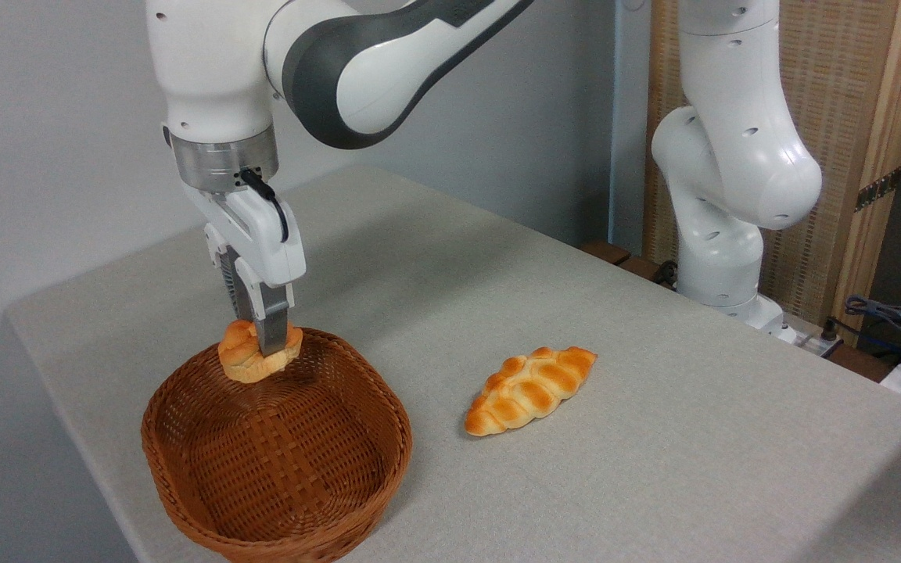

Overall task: Put bread into the basket
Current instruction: 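Lift the bun and carry it over the wicker basket, then lower the bun into the basket and open the gripper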

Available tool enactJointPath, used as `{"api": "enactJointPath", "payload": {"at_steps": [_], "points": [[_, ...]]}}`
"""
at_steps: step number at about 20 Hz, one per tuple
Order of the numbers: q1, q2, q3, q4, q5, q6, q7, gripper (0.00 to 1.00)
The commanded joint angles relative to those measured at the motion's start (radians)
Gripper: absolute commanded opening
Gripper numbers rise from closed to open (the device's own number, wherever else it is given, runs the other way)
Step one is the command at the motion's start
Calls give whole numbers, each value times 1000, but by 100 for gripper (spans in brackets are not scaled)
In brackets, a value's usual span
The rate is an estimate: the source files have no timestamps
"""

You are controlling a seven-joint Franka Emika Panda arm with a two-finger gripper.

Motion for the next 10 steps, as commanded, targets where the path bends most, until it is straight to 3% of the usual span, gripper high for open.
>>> {"api": "enactJointPath", "payload": {"at_steps": [1, 10], "points": [[-8, 16, 6, 11, -11, 27, -2, 99], [-8, 27, 3, 11, -11, 44, -2, 100]]}}
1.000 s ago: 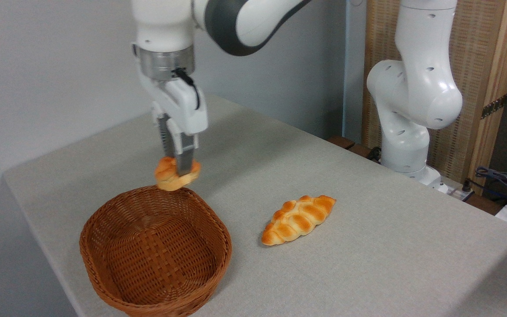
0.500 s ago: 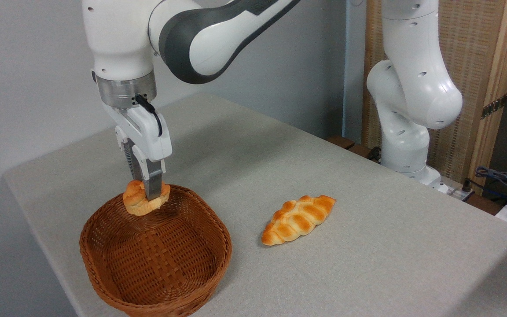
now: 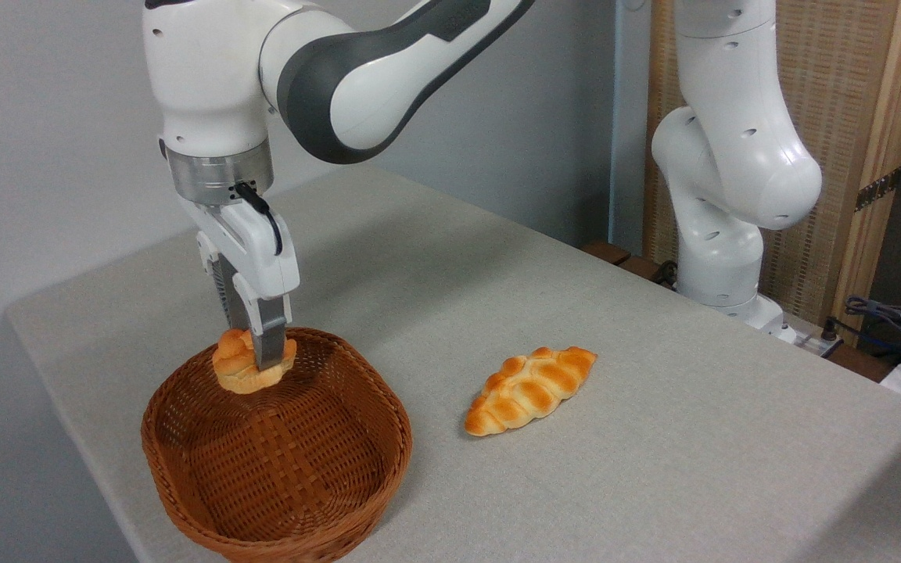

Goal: Put bread into the basket

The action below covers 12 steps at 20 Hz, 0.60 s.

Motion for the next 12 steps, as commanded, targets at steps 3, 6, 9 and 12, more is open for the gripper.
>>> {"api": "enactJointPath", "payload": {"at_steps": [3, 6, 9, 12], "points": [[-6, 2, 6, 10, -11, 11, 0, 100], [-6, -1, 8, 12, -11, 11, 0, 100], [-6, -16, 16, 12, -11, -15, -6, 100], [-5, -81, 28, 21, -10, -131, -5, 100]]}}
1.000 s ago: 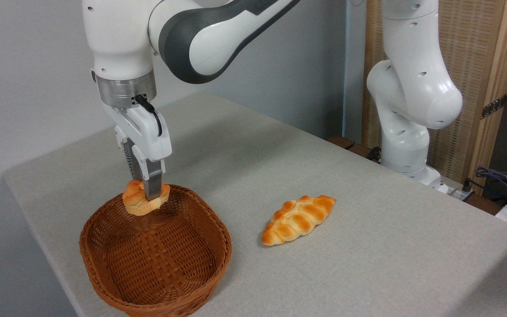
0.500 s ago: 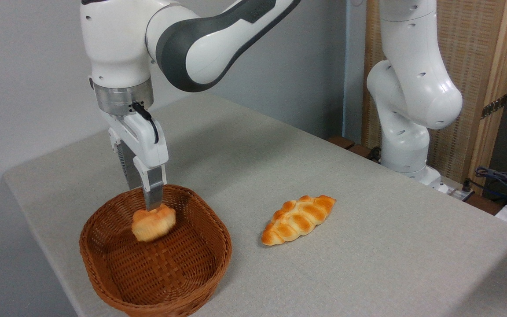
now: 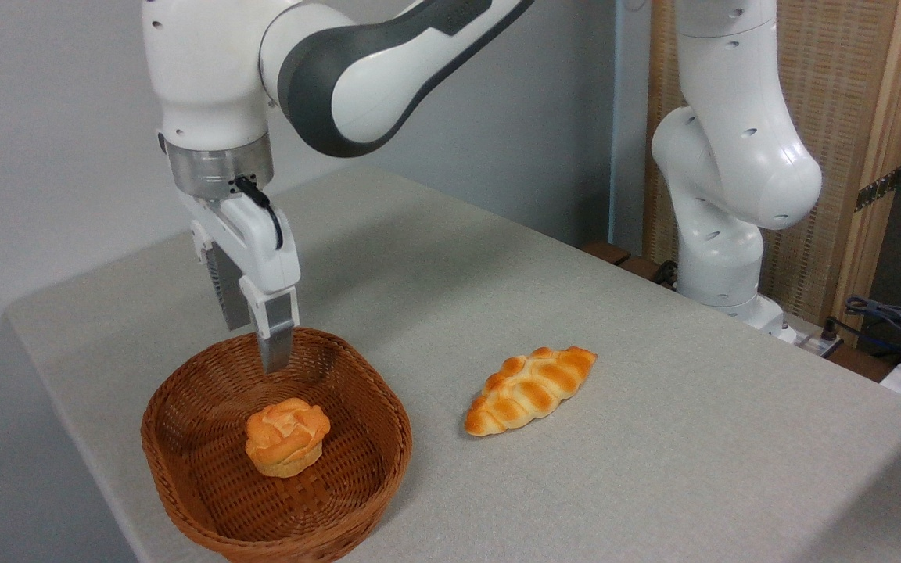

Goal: Put bread into the basket

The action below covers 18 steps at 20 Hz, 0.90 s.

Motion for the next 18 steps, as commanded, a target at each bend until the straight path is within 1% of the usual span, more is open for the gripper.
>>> {"api": "enactJointPath", "payload": {"at_steps": [1, 2, 5, 6, 7, 9, 10, 11, 13, 16, 17, 18], "points": [[-6, -93, 32, 14, -10, -143, -5, 100], [-6, -116, 35, 26, -8, -186, -5, 100], [-6, -124, 35, 129, 49, -356, 1, 100], [-3, -113, 33, 166, 52, -408, 1, 100], [8, -109, 32, 206, 52, -438, 3, 100], [88, -115, -2, 220, 46, -450, 3, 100], [126, -119, -35, 220, 44, -450, 4, 100], [155, -122, -65, 220, 46, -450, 6, 100], [175, -132, -89, 218, 56, -449, 7, 100], [177, -133, -80, 220, 58, -438, 21, 100], [177, -132, -83, 220, 67, -438, 32, 100], [175, -133, -88, 220, 87, -439, 35, 100]]}}
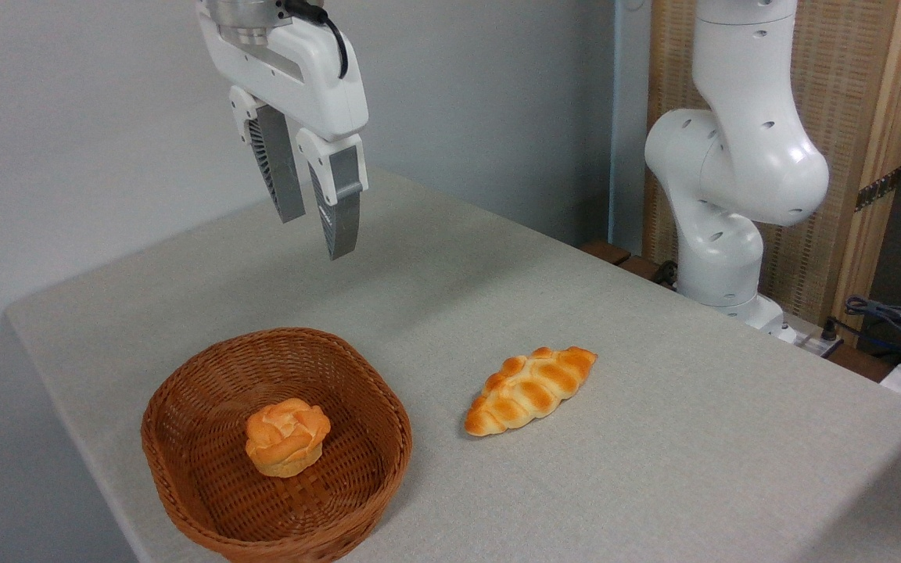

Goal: Put bread into the basket

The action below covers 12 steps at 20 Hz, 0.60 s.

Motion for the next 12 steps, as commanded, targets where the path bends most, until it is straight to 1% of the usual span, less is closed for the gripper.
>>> {"api": "enactJointPath", "payload": {"at_steps": [1, 3, 8, 9, 10, 11, 12], "points": [[7, 2, -16, 16, 55, -15, 28, 100], [7, 2, -18, 16, 66, -18, 28, 100], [7, 2, -16, 14, 69, -19, 32, 100], [7, 2, -16, 14, 80, -19, 32, 100], [6, 2, -21, 13, 112, -19, 31, 100], [6, 2, -33, 11, 126, -19, 28, 100], [6, 2, -39, 11, 128, -19, 24, 100]]}}
